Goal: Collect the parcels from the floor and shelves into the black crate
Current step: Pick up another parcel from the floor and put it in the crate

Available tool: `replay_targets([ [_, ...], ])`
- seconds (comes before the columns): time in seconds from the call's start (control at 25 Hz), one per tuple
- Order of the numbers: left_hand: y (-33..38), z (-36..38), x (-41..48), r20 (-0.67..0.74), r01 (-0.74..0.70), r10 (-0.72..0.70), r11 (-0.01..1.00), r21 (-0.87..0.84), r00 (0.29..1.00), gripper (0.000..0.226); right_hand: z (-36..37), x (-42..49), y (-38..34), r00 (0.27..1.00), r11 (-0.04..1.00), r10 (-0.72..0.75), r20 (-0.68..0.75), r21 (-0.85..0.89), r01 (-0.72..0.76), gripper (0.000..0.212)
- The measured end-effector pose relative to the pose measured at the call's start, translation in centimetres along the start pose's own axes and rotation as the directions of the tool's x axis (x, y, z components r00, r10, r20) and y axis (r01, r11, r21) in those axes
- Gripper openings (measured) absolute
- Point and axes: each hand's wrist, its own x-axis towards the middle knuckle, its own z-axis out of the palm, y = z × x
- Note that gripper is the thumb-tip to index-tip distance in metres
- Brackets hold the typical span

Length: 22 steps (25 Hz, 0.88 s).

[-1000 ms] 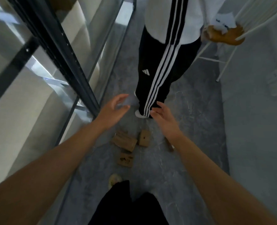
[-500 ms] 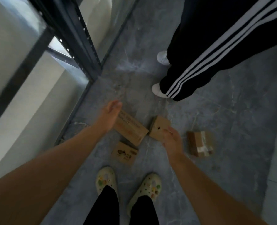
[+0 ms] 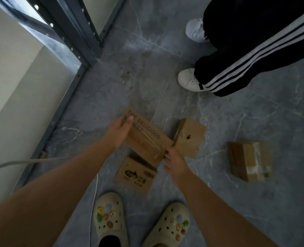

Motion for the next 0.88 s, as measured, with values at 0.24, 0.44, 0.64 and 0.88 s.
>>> replay_targets([
  [0.24, 2.4, -0.3, -4.2, -0.156, 0.027, -0.020, 0.999, 0.043, 0.988, 0.055, -1.3, -6.6, -2.8, 0.997, 0.992, -0.043, -0.070, 0.119, 0.051, 0.013],
  [0.44, 14.7, -1.8, -15.9, -0.332, -0.058, 0.014, 0.991, -0.121, 0.943, 0.072, -3.7, -21.4, -9.2, 0.942, 0.948, -0.264, -0.209, 0.124, 0.294, 0.026],
  [0.64, 31.4, -5.4, -30.5, -0.574, -0.398, 0.127, 0.837, -0.376, 0.809, 0.060, -5.4, -39.8, -17.3, 0.800, 0.793, -0.502, -0.328, 0.195, 0.577, 0.015],
  [0.88, 49.7, -14.3, -44.3, -0.655, -0.780, 0.474, 0.546, -0.305, 0.588, 0.042, -6.8, -60.0, -25.6, 0.628, 0.503, -0.726, -0.278, 0.408, 0.762, 0.008],
])
